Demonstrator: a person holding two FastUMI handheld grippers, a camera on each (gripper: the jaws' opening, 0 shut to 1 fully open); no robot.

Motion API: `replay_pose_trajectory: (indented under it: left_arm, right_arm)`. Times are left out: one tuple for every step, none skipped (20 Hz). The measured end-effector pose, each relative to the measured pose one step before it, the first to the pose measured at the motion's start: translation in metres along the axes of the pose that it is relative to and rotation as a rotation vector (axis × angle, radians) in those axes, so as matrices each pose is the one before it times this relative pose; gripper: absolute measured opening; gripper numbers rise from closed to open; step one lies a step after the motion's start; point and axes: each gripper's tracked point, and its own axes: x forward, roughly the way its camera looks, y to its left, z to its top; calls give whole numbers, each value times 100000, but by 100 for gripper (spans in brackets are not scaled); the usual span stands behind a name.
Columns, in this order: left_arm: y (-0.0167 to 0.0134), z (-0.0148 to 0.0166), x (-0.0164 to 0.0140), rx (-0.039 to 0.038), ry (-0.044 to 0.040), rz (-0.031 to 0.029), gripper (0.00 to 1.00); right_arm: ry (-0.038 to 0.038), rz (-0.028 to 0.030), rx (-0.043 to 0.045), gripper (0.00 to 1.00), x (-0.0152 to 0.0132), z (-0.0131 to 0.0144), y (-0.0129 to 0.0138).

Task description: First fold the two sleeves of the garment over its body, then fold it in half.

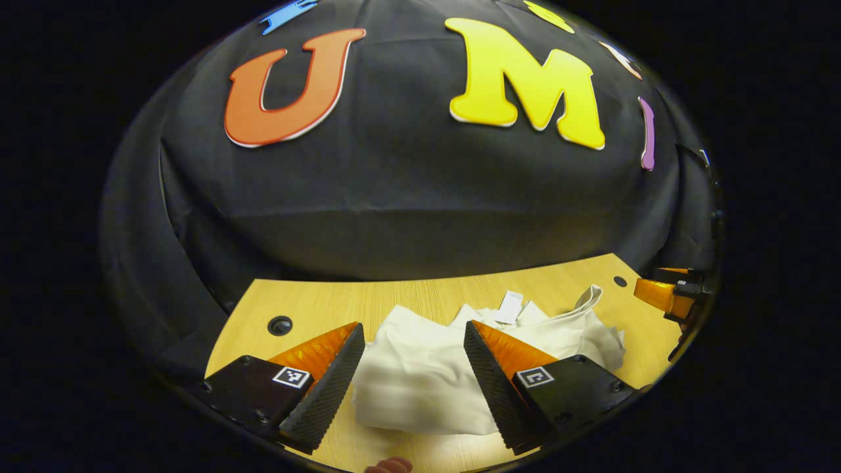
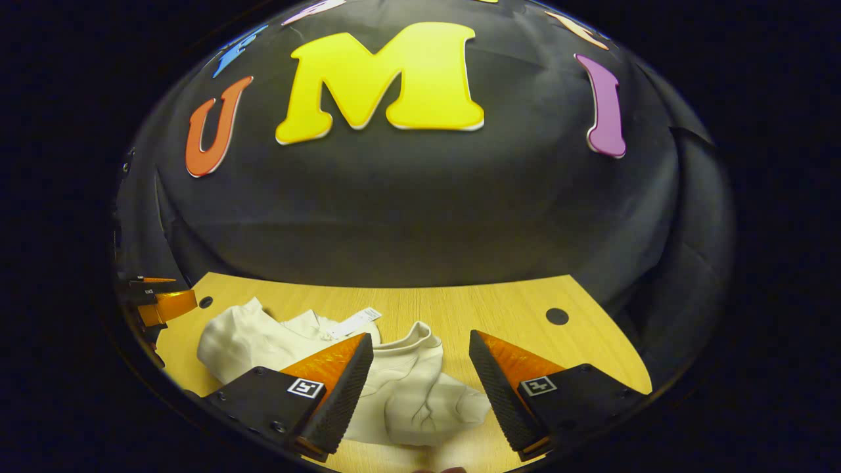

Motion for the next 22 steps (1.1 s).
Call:
replay_pose_trajectory:
  left_arm:
    - [-326, 1655, -1735, 357, -4538, 679, 98]
    - [-364, 1684, -1686, 919, -4144, 941, 98]
    - [-371, 1697, -1708, 1019, -3945, 608, 98]
    - [-314, 1790, -1784, 626, -4210, 329, 97]
    - [-488, 1688, -1615, -289, -3802, 437, 97]
    - [-234, 1581, -1730, -793, -3732, 581, 97]
    - [-317, 1493, -1567, -1007, -3636, 685, 97]
    - [-282, 1120, -1331, -1411, -2535, 520, 97]
    - [-315, 705, -1212, -2104, -1455, 97, 97]
    - [-517, 523, -1058, -1843, -1211, -113, 96]
    - [-372, 344, -1069, -2051, -801, 527, 96]
    - [-190, 227, -1052, -1317, -1689, 805, 96]
    - [33, 139, -805, -249, -811, 885, 97]
    - [168, -26, -685, -306, -507, 754, 97]
    - [183, -156, -574, 70, -233, 860, 97]
    - [10, -172, -423, -612, -88, 578, 97]
    - [8, 13, -522, -735, -464, 205, 97]
    - [146, -174, -513, -454, -222, 330, 97]
    - [168, -252, -507, 220, -136, 620, 97]
    - [232, -101, -321, 544, -141, 819, 97]
    - [168, -164, -280, 199, 376, 496, 97]
    - [71, -191, -276, -84, 439, 141, 96]
  right_arm:
    - [-4725, 421, -327, 92, -1764, 1724, 223]
    - [-4443, 550, -852, 92, -1813, 1689, 145]
    - [-3823, 611, -644, 92, -1699, 1555, 244]
    - [-3541, 1071, -378, 92, -1875, 1416, 429]
    - [-3100, 942, -406, 92, -1656, 1396, 349]
    - [-3247, 521, -149, 92, -1600, 1458, 283]
    - [-3822, -77, 640, 92, -1342, 1548, 202]
    - [-3427, -148, 1376, 92, -1321, 1583, 27]
    - [-3456, 150, 1519, 91, -1165, 1447, 150]
    - [-2626, 946, 1254, 91, -1211, 1185, 401]
    - [-2262, 75, 846, 93, -668, 760, -19]
    - [-1840, -341, -53, 93, -865, 588, -42]
    - [-1410, -917, -439, 93, -663, 476, -141]
    - [-1213, -465, -683, 93, -777, 306, -1]
    - [-646, -329, -495, 92, -593, 37, -51]
    - [-618, -197, -880, 93, -562, 18, -11]
    - [-310, -483, -503, 93, -410, -117, -50]
    - [-655, -364, -301, 92, -552, -38, -11]
    - [-925, -227, -285, 92, -446, -75, -86]
    - [-1115, -136, -716, 93, -659, 98, -200]
    - [-892, 167, -1258, 93, -537, -35, 38]
    - [-710, 255, -1262, 93, -252, -206, -25]
